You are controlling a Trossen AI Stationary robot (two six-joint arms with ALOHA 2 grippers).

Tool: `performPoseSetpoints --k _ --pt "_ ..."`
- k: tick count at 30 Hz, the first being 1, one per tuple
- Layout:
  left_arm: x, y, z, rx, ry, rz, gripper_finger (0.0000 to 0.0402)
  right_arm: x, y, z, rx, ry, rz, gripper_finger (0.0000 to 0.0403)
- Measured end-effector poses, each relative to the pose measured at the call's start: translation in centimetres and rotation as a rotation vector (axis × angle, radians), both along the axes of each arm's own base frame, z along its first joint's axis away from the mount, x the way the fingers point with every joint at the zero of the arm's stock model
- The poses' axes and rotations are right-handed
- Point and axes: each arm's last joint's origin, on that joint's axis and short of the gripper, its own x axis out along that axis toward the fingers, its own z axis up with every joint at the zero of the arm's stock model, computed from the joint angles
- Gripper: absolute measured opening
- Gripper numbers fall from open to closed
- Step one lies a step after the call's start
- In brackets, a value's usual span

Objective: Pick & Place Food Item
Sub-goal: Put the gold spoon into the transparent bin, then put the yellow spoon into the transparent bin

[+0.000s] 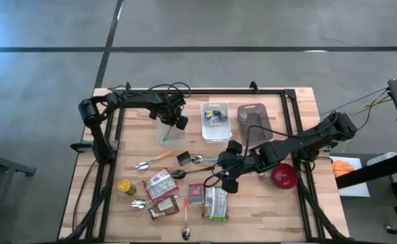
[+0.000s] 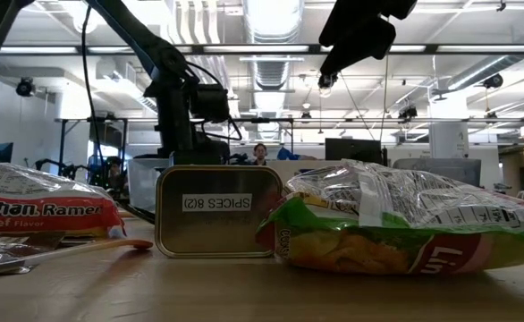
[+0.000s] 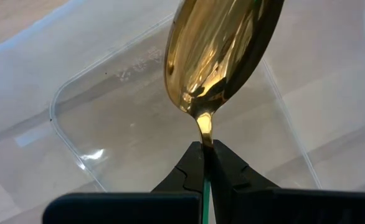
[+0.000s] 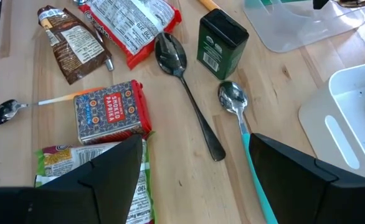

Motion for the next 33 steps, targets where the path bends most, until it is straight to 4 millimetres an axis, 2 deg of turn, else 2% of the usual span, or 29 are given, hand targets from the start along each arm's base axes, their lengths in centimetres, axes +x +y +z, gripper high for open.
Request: performPoseSetpoints --k 8,16,22,28,33 --pt "0.0 0.0 0.0 -0.003 0.000 0.000 0.0011 0.0 0.0 0.0 0.000 0.000 0.000 0.0293" --pt "0.0 0.0 -0.1 -0.004 0.001 0.001 0.0095 0.0 0.0 0.0 0.000 0.001 0.000 0.0293" --pt "0.0 0.0 0.3 -0.003 -0.016 -0.003 0.0143 0.0 0.0 0.0 -0.001 0.002 0.001 0.0293" --pt "-0.1 -0.3 2.5 -0.003 -0.073 -0.084 0.0162 0.0 0.0 0.0 -0.002 0.004 0.001 0.0293" --pt "-1.1 -1.2 4.9 -0.004 -0.094 -0.103 0.0164 -0.1 0.0 0.0 -0.005 0.008 0.003 0.0293"
